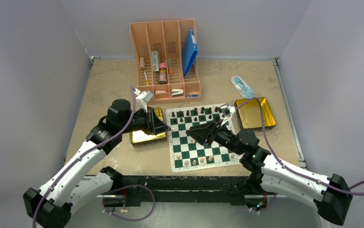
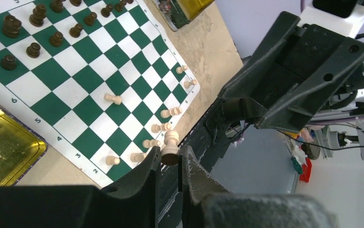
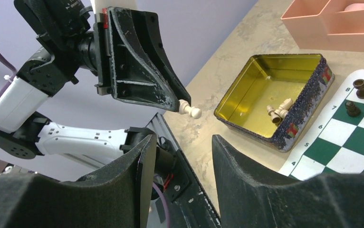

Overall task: Set up the chess pieces on the board
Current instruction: Place the chess piece on the chessboard.

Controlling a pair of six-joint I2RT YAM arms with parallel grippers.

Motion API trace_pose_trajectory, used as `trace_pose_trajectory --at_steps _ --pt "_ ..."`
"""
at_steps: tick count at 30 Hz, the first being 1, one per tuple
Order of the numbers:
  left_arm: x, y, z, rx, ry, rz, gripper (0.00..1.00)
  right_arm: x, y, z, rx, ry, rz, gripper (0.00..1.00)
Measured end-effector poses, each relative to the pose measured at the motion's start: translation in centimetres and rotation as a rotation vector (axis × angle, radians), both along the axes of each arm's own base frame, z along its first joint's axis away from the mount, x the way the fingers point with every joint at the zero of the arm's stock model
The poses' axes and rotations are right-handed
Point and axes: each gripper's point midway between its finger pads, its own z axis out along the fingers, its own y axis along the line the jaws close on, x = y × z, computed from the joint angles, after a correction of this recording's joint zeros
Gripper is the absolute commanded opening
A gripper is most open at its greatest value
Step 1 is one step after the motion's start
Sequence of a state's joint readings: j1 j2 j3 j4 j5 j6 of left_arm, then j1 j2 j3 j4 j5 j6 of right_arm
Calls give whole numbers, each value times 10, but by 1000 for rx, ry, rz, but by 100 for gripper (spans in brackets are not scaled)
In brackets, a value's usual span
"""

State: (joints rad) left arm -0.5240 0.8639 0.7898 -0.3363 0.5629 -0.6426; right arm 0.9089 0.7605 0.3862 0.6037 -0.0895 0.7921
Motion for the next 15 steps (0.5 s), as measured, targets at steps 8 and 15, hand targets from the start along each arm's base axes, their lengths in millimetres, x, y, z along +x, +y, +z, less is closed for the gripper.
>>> trace_pose_trajectory --at_steps 8,15 --pt "-19 -8 14 -70 0 -110 0 -1 6 10 51 -4 23 47" --pt "-42 -13 28 -183 5 -207 0 -3 18 15 103 11 75 42"
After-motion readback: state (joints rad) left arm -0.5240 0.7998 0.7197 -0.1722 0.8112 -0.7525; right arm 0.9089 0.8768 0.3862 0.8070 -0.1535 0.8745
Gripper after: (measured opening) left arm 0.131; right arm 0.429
